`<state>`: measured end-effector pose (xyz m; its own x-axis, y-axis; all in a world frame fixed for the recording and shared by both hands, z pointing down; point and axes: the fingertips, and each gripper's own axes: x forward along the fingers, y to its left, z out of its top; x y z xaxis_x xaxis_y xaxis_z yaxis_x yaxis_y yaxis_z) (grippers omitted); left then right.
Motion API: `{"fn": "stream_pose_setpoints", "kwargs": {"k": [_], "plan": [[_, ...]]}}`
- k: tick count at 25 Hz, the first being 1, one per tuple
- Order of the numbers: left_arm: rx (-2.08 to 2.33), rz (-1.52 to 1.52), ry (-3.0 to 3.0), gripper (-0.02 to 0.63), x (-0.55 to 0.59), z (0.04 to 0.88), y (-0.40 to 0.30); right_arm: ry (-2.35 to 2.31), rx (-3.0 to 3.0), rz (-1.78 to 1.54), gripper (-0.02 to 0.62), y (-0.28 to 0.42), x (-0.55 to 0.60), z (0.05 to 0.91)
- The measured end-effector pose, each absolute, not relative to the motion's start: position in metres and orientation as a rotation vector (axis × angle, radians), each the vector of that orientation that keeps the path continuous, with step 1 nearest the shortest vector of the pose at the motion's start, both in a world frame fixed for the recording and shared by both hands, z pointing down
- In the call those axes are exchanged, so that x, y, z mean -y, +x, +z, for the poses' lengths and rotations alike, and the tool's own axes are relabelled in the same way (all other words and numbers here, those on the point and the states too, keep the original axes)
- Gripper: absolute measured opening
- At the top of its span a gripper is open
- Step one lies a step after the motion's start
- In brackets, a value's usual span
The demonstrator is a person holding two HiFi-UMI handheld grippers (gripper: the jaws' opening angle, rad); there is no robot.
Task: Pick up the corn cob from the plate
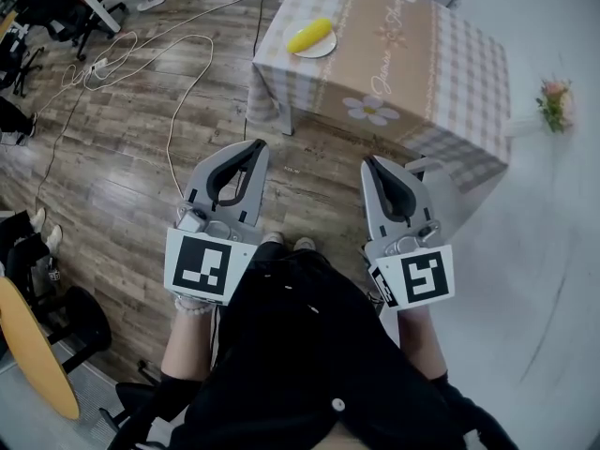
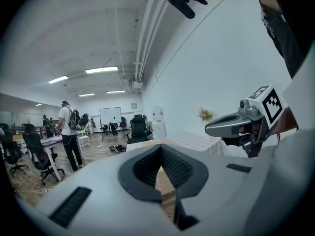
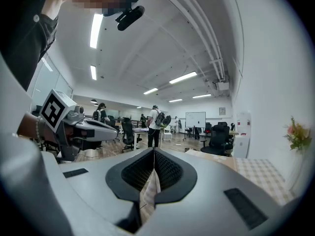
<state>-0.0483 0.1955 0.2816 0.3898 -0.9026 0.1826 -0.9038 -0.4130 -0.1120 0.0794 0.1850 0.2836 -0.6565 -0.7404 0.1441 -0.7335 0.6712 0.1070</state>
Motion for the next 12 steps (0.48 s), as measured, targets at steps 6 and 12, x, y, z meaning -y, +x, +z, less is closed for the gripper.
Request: {"fn": "stream_pose_setpoints", "kwargs": {"k": [6,12], "plan": [[1.746,0.334,2.586,0.014,-0.208,0.282,-0.042,1.172,2.742,-0.07,0.041,0.086,-0.192,0.284],[1.779,0.333,2.57,0.014,-0.221,0.289,-0.028,1.144,2.749,-0.074,0.041,0.101,-0.204,0.294]]}}
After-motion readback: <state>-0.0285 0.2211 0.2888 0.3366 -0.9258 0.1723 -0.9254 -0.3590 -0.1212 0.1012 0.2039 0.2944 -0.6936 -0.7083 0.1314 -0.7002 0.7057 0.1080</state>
